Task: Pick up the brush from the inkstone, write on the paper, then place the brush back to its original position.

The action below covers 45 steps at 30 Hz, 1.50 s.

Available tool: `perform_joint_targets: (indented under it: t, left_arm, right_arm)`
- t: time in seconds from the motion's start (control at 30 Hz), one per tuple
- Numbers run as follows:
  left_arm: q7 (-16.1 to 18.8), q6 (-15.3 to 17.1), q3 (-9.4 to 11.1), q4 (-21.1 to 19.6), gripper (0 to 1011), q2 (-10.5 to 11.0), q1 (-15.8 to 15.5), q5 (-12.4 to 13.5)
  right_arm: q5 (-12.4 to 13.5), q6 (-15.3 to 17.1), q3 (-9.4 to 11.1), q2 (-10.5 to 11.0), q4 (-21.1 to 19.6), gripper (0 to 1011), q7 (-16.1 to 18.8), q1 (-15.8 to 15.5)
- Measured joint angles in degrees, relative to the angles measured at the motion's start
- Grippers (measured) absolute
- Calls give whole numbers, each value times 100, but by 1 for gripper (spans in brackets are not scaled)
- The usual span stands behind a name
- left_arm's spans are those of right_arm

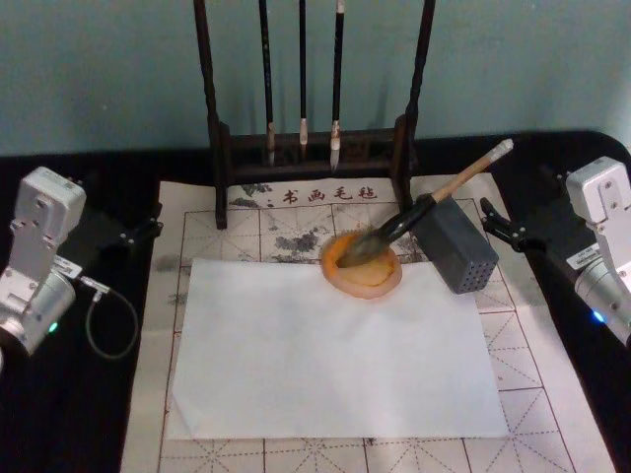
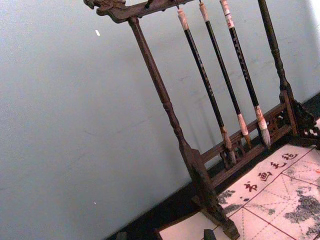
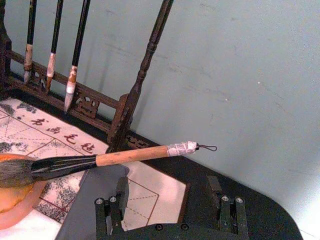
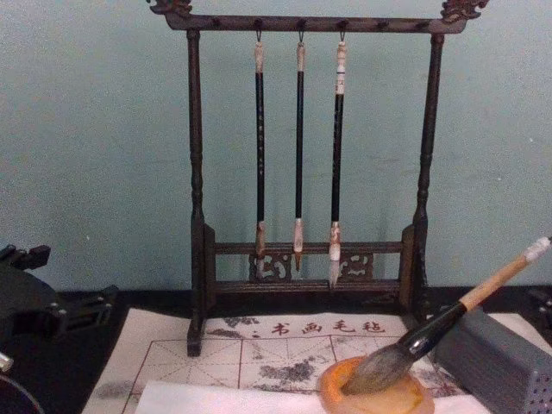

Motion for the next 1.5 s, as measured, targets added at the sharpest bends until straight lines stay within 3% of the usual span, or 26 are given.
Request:
perform_joint_targets:
  t: [1.5]
  left_arm:
    - [0,0,0,0,1001,0,0,0]
  right_arm:
    - [0,0,0,0,0,1002,0,0]
